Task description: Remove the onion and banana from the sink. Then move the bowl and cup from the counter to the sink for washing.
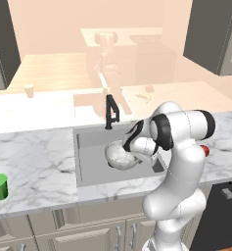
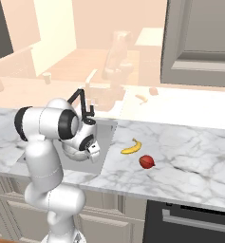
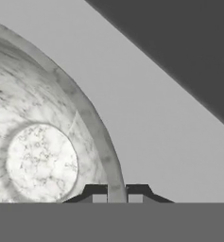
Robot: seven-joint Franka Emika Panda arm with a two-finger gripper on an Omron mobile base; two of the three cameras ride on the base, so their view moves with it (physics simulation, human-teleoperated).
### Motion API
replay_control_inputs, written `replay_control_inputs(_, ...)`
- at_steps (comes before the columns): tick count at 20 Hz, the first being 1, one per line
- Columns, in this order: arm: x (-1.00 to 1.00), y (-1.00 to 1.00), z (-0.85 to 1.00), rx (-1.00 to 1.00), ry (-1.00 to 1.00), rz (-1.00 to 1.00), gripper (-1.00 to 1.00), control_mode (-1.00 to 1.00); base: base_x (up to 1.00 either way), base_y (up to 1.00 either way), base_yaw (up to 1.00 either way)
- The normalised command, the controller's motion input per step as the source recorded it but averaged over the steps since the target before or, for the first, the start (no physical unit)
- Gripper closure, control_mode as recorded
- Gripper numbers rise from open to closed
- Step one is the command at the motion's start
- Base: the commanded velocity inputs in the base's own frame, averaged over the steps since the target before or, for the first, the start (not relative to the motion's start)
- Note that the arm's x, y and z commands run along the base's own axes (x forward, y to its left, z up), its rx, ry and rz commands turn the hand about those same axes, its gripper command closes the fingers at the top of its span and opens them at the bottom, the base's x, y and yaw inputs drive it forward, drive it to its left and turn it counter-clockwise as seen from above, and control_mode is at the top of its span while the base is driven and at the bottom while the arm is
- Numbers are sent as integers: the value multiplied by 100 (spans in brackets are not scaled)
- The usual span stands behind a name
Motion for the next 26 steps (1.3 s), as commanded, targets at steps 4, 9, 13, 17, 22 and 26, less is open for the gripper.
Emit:
replay_control_inputs(4,3,0,-6,0,0,0,100,-100,0,0,0)
replay_control_inputs(9,2,0,-3,0,0,0,100,-100,0,0,0)
replay_control_inputs(13,0,2,-1,0,0,0,100,-100,0,0,0)
replay_control_inputs(17,0,2,1,0,-1,0,-100,-100,0,0,0)
replay_control_inputs(22,0,6,7,0,-1,0,-100,-100,0,0,0)
replay_control_inputs(26,-1,6,16,0,-6,0,-100,-100,0,0,0)
